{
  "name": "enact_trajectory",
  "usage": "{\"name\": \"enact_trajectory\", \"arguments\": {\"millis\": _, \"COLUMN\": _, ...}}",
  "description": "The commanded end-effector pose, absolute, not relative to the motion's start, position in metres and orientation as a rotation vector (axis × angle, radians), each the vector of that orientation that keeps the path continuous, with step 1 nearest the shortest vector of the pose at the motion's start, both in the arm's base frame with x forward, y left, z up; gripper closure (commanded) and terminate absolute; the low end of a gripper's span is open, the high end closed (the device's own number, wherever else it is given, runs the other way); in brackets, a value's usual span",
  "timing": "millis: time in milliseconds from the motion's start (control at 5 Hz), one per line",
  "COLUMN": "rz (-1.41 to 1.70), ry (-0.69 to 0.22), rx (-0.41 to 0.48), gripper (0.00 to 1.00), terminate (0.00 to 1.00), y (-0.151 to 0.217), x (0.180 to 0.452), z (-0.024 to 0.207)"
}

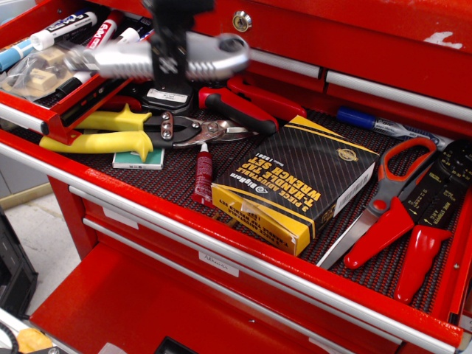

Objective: Pick up box cutter and put into drawer

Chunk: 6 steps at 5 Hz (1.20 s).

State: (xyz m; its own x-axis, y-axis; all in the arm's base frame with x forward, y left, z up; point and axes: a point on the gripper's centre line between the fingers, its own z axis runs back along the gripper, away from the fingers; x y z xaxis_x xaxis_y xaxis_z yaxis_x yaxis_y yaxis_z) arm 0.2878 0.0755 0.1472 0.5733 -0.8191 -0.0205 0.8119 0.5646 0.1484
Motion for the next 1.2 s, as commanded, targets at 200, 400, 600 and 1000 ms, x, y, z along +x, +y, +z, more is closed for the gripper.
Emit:
{"name": "enact_trajectory", "arguments": {"millis": 200, "rz": -0.996, "ry": -0.182, "rx": 0.219, "gripper": 1.0, "terminate": 0.0, "y": 0.202, "x": 0.298, "z": 0.174}}
{"name": "enact_trajectory", "arguments": {"millis": 400, "rz": -0.979, "ry": -0.233, "rx": 0.211, "gripper": 0.0, "terminate": 0.0, "y": 0.219, "x": 0.305, "z": 0.165}}
{"name": "enact_trajectory", "arguments": {"millis": 600, "rz": -0.979, "ry": -0.233, "rx": 0.211, "gripper": 0.0, "terminate": 0.0, "y": 0.219, "x": 0.305, "z": 0.165}}
{"name": "enact_trajectory", "arguments": {"millis": 1000, "rz": -0.979, "ry": -0.233, "rx": 0.211, "gripper": 0.0, "terminate": 1.0, "y": 0.219, "x": 0.305, "z": 0.165}}
